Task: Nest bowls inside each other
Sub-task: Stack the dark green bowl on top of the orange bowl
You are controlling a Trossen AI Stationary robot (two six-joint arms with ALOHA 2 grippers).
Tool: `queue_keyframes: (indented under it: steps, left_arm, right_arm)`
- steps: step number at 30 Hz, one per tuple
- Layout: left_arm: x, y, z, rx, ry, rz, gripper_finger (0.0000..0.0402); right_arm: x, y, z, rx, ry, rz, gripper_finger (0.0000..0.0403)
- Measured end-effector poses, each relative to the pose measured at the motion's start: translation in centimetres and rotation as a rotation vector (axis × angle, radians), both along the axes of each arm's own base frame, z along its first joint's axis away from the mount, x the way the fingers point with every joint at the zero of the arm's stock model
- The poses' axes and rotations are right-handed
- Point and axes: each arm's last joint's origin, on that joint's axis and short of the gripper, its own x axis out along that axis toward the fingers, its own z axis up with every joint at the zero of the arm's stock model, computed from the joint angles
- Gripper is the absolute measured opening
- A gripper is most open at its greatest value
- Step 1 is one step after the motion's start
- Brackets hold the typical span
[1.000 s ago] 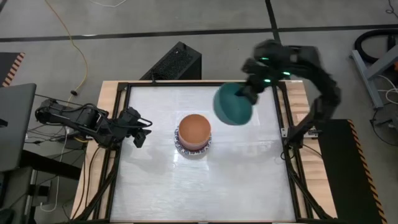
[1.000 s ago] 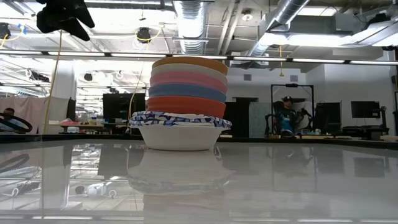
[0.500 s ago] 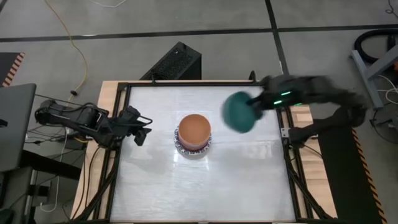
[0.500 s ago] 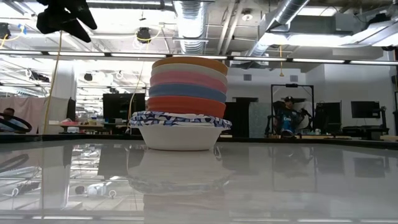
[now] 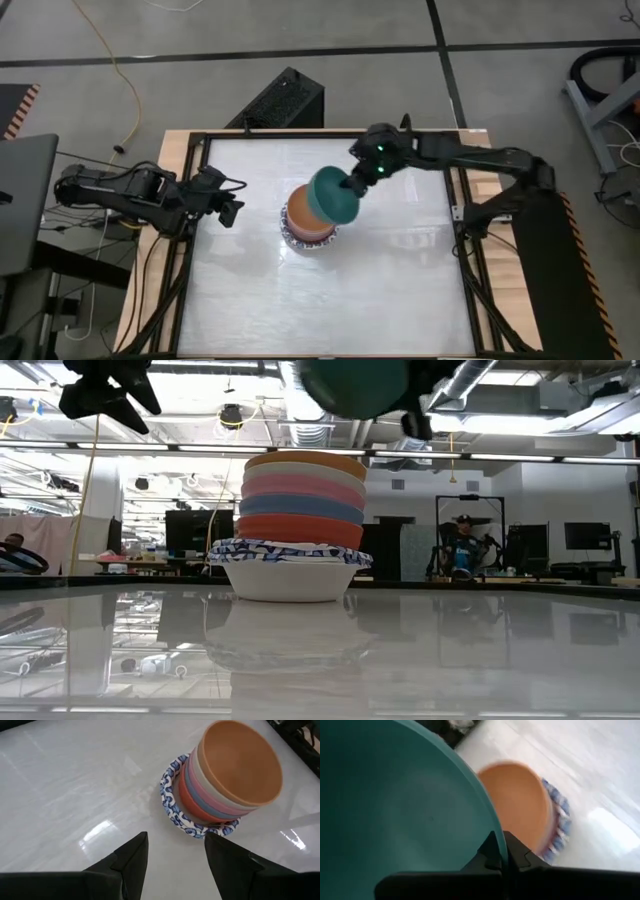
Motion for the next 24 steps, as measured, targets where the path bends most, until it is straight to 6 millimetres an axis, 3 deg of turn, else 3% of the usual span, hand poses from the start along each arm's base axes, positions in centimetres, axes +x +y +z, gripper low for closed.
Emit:
queue_keyframes:
  steps: [6, 16, 22, 24]
  left_arm:
    - [0.0, 0.0, 0.0, -0.016, -0.004, 0.012, 0.0185]
    - [0.0, 0.1, 0.0, -0.018, -0.013, 0.041, 0.0185]
    - [0.0, 0.1, 0.0, -0.023, -0.015, 0.045, 0.0185]
    - [0.0, 0.1, 0.0, -0.025, -0.016, 0.048, 0.0185]
  right_arm:
    - [2.9, -1.4, -2.4, 0.027, -0.005, 0.043, 0.0007]
    - [5.7, -2.7, -2.5, -0.018, 0.044, 0.077, 0.0007]
    - [7.5, -3.1, -3.0, -0.068, 0.239, 0.154, 0.0007]
    - [7.8, -3.1, -2.3, -0.103, 0.276, 0.159, 0.0007]
